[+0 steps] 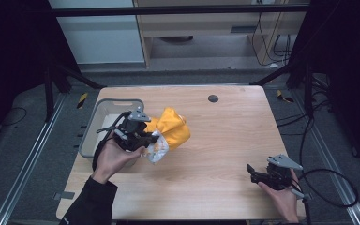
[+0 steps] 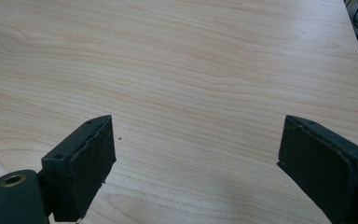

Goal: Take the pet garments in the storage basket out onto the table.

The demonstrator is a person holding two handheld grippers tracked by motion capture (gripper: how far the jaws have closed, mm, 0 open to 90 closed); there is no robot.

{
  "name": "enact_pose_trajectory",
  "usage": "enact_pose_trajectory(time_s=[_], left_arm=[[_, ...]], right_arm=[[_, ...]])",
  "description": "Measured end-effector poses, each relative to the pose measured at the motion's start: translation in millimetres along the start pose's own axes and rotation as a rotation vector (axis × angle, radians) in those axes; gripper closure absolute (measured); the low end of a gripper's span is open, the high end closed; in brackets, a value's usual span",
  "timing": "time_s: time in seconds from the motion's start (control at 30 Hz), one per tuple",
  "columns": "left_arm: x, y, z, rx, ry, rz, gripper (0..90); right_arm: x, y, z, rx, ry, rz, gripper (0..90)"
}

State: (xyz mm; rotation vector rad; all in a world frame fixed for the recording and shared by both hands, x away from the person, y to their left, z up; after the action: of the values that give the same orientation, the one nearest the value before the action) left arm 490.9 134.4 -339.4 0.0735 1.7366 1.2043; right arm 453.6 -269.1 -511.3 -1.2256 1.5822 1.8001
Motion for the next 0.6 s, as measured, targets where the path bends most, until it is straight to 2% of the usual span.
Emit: enact_pose_trajectory(time_s=[0.6], left_arm=[[2.0, -35.5, -10.2, 0.027, -0.027, 0.031, 83.4]], right_arm=[[0.4, -0.5, -0.5, 0.003, 0.005, -0.004, 10.8]])
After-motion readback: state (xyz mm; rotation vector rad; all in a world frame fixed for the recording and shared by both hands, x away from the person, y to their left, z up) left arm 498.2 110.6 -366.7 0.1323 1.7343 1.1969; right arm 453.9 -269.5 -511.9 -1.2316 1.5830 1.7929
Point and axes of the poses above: each handheld gripper's, and its own axes: y roughly backward along the jaws, x roughly out of its underside, z roughly to its left, the point moved 4 cm from there along -y, roughly forward along the jaws, and after that the axes turned 3 degrees about y, right-handed, at the moved point
